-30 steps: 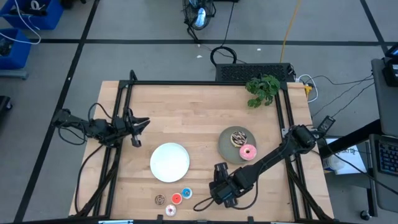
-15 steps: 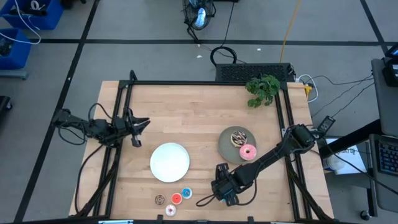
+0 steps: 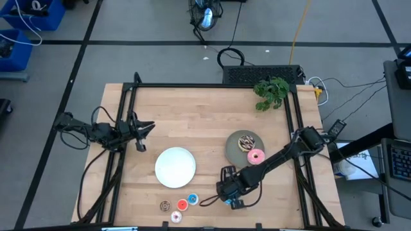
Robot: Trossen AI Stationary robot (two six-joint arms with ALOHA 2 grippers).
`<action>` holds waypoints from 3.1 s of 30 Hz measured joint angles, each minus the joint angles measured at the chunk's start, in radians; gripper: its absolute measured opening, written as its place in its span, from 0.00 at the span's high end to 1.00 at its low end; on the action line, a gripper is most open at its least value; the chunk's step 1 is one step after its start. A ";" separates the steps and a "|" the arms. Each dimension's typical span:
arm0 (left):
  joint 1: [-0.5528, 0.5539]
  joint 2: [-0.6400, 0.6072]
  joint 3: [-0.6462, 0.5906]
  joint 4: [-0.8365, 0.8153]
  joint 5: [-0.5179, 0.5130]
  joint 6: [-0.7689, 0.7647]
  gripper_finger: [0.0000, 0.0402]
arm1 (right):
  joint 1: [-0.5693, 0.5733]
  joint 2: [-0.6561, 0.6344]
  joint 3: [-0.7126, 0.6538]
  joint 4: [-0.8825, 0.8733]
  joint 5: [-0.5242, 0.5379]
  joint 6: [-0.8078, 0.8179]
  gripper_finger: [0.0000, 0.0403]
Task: Pick & Place donuts
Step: Put the large blue donut on the gray plate
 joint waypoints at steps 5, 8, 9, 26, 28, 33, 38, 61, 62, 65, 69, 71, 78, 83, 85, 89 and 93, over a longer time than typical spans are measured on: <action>0.000 0.000 0.000 0.000 0.000 0.000 0.84 | -0.004 -0.017 0.073 -0.092 -0.010 -0.047 0.97; 0.000 0.000 0.000 0.000 0.000 0.000 0.84 | -0.010 -0.055 0.142 -0.216 -0.002 -0.036 0.95; 0.000 0.000 0.000 -0.001 0.000 0.000 0.84 | -0.012 -0.071 0.170 -0.256 0.003 -0.021 0.94; 0.000 0.000 0.000 -0.007 0.000 -0.021 0.84 | -0.018 -0.361 0.393 -0.609 0.134 0.216 0.97; 0.000 0.000 0.000 -0.007 0.000 -0.020 0.84 | -0.018 -0.367 0.388 -0.633 0.151 0.218 0.97; 0.000 0.000 0.000 -0.008 0.000 -0.021 0.84 | -0.033 -0.363 0.386 -0.682 0.159 0.234 0.97; 0.000 0.000 0.000 -0.007 0.000 -0.028 0.84 | -0.130 -0.355 0.386 -0.679 0.190 0.211 0.97; 0.000 0.000 0.000 -0.045 -0.001 0.000 0.84 | -0.510 -0.347 -0.166 -0.203 -0.110 -0.021 0.97; 0.000 0.000 0.000 -0.045 -0.001 -0.001 0.84 | -0.510 -0.346 -0.172 -0.204 -0.109 -0.020 0.97; 0.000 0.000 0.000 -0.039 -0.001 -0.001 0.84 | -0.507 -0.347 -0.174 -0.205 -0.103 -0.006 0.97; 0.000 0.000 0.000 -0.035 -0.001 -0.001 0.84 | -0.494 -0.347 -0.175 -0.187 -0.079 0.007 0.97; 0.000 0.000 0.000 -0.035 -0.001 0.002 0.84 | -0.484 -0.347 -0.175 -0.154 -0.081 0.026 0.97; 0.000 0.000 0.000 -0.060 -0.002 -0.040 0.84 | -0.468 -0.348 -0.204 -0.125 -0.019 0.077 0.97; 0.000 0.000 0.000 -0.065 -0.002 -0.080 0.84 | -0.471 -0.348 -0.275 -0.050 -0.009 0.092 0.97; 0.000 0.000 0.000 -0.065 -0.002 -0.087 0.84 | -0.470 -0.348 -0.303 -0.039 -0.011 0.092 0.97; 0.000 0.000 0.000 -0.065 -0.002 -0.090 0.84 | -0.472 -0.348 -0.363 0.004 -0.005 0.100 0.97; 0.000 0.000 0.000 -0.065 -0.002 -0.086 0.84 | -0.471 -0.348 -0.399 0.050 -0.007 0.100 0.97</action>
